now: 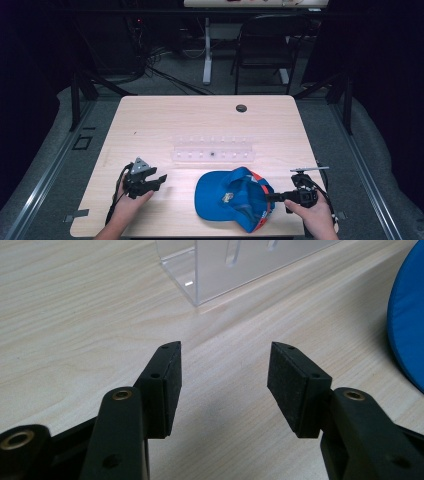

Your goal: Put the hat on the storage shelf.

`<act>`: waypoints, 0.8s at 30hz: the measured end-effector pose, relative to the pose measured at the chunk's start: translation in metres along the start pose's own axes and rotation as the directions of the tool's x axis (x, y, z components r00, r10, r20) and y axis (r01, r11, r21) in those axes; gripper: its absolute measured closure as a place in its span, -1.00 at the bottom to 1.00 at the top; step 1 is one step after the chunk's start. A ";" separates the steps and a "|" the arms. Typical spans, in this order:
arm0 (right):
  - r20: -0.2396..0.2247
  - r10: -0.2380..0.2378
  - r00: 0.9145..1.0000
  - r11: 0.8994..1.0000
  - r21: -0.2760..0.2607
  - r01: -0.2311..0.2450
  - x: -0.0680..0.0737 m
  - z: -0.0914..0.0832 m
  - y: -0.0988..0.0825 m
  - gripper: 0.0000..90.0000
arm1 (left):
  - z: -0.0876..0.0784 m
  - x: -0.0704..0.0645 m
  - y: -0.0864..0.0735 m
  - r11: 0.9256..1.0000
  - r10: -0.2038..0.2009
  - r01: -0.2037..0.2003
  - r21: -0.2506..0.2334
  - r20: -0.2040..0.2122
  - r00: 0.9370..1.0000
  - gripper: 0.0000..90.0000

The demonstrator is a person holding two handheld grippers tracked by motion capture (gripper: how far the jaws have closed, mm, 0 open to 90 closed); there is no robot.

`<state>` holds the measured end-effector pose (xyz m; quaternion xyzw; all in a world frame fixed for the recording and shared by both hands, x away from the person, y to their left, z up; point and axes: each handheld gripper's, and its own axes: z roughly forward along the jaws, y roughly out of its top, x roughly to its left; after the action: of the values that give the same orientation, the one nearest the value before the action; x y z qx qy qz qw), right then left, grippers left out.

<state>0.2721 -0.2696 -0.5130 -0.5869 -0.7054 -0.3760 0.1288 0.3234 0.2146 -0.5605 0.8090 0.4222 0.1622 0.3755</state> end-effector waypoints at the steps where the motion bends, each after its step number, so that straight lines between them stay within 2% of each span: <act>1: 0.007 -0.001 1.000 1.000 0.007 0.001 0.000 -0.001 0.002 0.71 | 0.000 0.000 0.000 1.000 0.000 0.000 0.000 0.000 1.000 0.07; 4: 0.034 0.005 0.999 0.999 0.032 -0.006 0.003 -0.003 0.008 0.71 | 0.000 0.001 0.000 1.000 0.005 -0.005 0.000 -0.002 1.000 0.07; 9: 0.068 -0.009 0.998 0.997 0.081 0.004 0.012 -0.008 0.020 0.72 | -0.001 0.001 0.000 1.000 0.000 0.000 -0.001 -0.002 1.000 0.07; 16: 0.109 -0.017 0.994 0.994 0.107 0.005 0.019 -0.015 0.034 0.71 | -0.002 0.001 0.000 1.000 0.002 -0.002 -0.001 -0.002 1.000 0.07; 17: 0.113 -0.004 0.994 0.996 0.094 -0.007 0.021 -0.015 0.036 0.71 | -0.001 0.002 0.000 1.000 0.003 -0.003 0.000 -0.002 1.000 0.07; 20: 0.129 -0.010 0.992 0.994 0.108 -0.004 0.022 -0.018 0.042 0.71 | -0.001 0.001 0.000 1.000 0.002 -0.002 -0.001 -0.001 1.000 0.07; 21: 0.135 0.003 0.991 0.995 0.094 -0.016 0.023 -0.019 0.044 0.71 | -0.001 0.001 0.000 1.000 0.002 -0.002 -0.001 -0.002 1.000 0.07; 23: 0.142 -0.006 0.990 0.993 0.118 -0.011 0.024 -0.021 0.049 0.71 | -0.001 0.001 0.000 1.000 0.001 -0.001 0.000 -0.001 1.000 0.07; 24: 0.155 -0.001 0.988 0.994 0.111 -0.016 0.025 -0.022 0.050 0.71 | -0.001 0.001 0.000 1.000 0.001 -0.001 0.000 -0.001 1.000 0.07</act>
<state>0.3058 -0.2644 -0.4633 -0.6089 -0.7310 -0.2886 0.1080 0.3236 0.2158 -0.5601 0.8092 0.4218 0.1627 0.3753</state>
